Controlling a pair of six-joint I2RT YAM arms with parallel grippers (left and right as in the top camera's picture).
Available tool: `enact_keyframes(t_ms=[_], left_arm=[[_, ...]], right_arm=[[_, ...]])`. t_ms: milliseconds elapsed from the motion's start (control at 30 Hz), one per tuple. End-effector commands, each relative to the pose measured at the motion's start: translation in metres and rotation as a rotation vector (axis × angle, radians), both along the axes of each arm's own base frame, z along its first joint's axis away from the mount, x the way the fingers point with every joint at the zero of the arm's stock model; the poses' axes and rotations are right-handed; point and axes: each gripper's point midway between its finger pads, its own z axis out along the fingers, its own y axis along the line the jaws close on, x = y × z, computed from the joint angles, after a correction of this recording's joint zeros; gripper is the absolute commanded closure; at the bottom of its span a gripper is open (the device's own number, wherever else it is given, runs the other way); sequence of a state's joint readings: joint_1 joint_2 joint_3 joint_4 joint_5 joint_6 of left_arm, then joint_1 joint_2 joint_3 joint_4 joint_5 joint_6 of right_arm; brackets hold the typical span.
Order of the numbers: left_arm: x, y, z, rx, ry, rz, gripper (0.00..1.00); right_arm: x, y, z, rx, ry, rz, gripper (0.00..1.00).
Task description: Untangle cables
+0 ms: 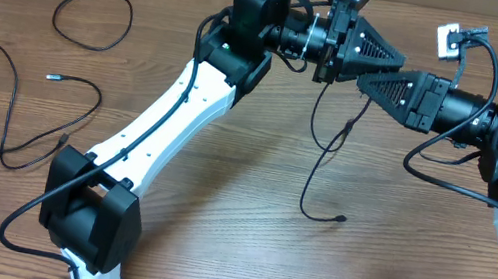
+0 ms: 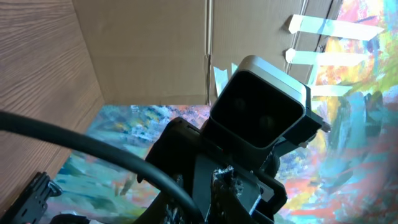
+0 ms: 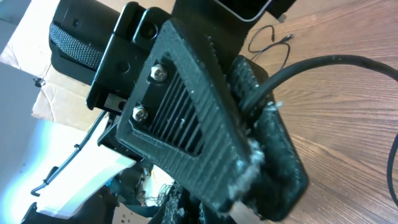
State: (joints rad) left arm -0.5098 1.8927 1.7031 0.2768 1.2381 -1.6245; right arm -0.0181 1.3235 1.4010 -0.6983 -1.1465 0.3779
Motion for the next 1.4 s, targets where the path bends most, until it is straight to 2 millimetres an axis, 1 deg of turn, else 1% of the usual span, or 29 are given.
enact_keyframes(t_ms=[0, 100, 267, 333, 400, 433, 467, 533, 600, 633, 667, 733, 800, 833, 900, 933, 967, 1067, 1167, 1267, 1367], left_arm=[[-0.002, 0.007, 0.013, -0.013, -0.017, -0.004, 0.84], [-0.001, 0.007, 0.013, -0.01, 0.001, -0.004, 0.91], [-0.002, 0.008, 0.013, -0.009, 0.004, -0.006, 0.92], [-0.002, 0.007, 0.013, -0.009, 0.004, -0.007, 0.96], [-0.002, 0.007, 0.013, -0.009, 0.004, -0.007, 0.96], [-0.002, 0.007, 0.013, -0.009, 0.004, -0.007, 0.96], [-0.002, 0.007, 0.013, -0.009, 0.004, -0.007, 0.96], [-0.003, 0.008, 0.014, -0.013, -0.007, -0.015, 0.96], [-0.006, 0.009, 0.021, -0.037, -0.055, -0.027, 0.96], [-0.007, 0.009, 0.024, -0.05, -0.081, -0.029, 0.96], [-0.008, 0.009, 0.027, -0.059, -0.098, -0.029, 0.96], [-0.006, 0.01, 0.029, -0.069, -0.112, -0.015, 0.96], [-0.002, 0.011, 0.03, -0.07, -0.112, 0.002, 0.96], [0.002, 0.013, 0.03, -0.071, -0.114, 0.015, 0.96], [0.006, 0.017, 0.032, -0.073, -0.118, 0.031, 0.96], [0.01, 0.02, 0.032, -0.074, -0.12, 0.042, 0.96], [0.012, 0.023, 0.033, -0.076, -0.124, 0.053, 0.96], [0.021, 0.032, 0.038, -0.085, -0.162, 0.095, 0.96], [0.028, 0.041, 0.042, -0.097, -0.236, 0.135, 0.96], [0.038, 0.049, 0.038, -0.086, -0.273, 0.163, 0.96], [0.05, 0.055, 0.028, -0.055, -0.291, 0.209, 0.96]], right_arm=[[-0.003, -0.001, 0.011, -0.004, -0.03, -0.013, 0.96], [-0.003, -0.001, 0.011, -0.004, -0.03, -0.013, 0.96], [-0.003, -0.001, 0.011, -0.004, -0.03, -0.013, 0.96], [-0.003, -0.001, 0.011, -0.004, -0.029, -0.013, 0.96], [-0.004, -0.001, 0.01, -0.004, -0.026, -0.013, 0.96], [-0.004, -0.001, 0.01, -0.004, -0.025, -0.013, 0.94], [-0.004, -0.001, 0.01, -0.004, -0.023, -0.013, 0.87], [-0.003, -0.001, 0.008, -0.009, -0.012, -0.021, 0.7], [-0.001, -0.004, 0.001, -0.029, 0.015, -0.054, 0.52], [0.001, -0.006, -0.003, -0.043, 0.034, -0.074, 0.47], [0.002, -0.008, -0.008, -0.057, 0.055, -0.094, 0.45], [0.002, -0.01, -0.014, -0.07, 0.087, -0.112, 0.44], [0.0, -0.01, -0.016, -0.071, 0.101, -0.111, 0.41], [-0.002, -0.01, -0.016, -0.073, 0.105, -0.111, 0.31], [-0.004, -0.011, -0.018, -0.084, 0.105, -0.11, 0.2], [-0.007, -0.011, -0.019, -0.095, 0.1, -0.107, 0.12], [-0.009, -0.012, -0.021, -0.103, 0.106, -0.109, 0.07], [-0.01, -0.017, -0.03, -0.139, 0.146, -0.152, 0.01], [-0.014, -0.024, -0.034, -0.166, 0.161, -0.18, 0.0], [-0.018, -0.028, -0.033, -0.177, 0.145, -0.181, 0.0], [-0.021, -0.03, -0.033, -0.18, 0.149, -0.186, 0.0]])
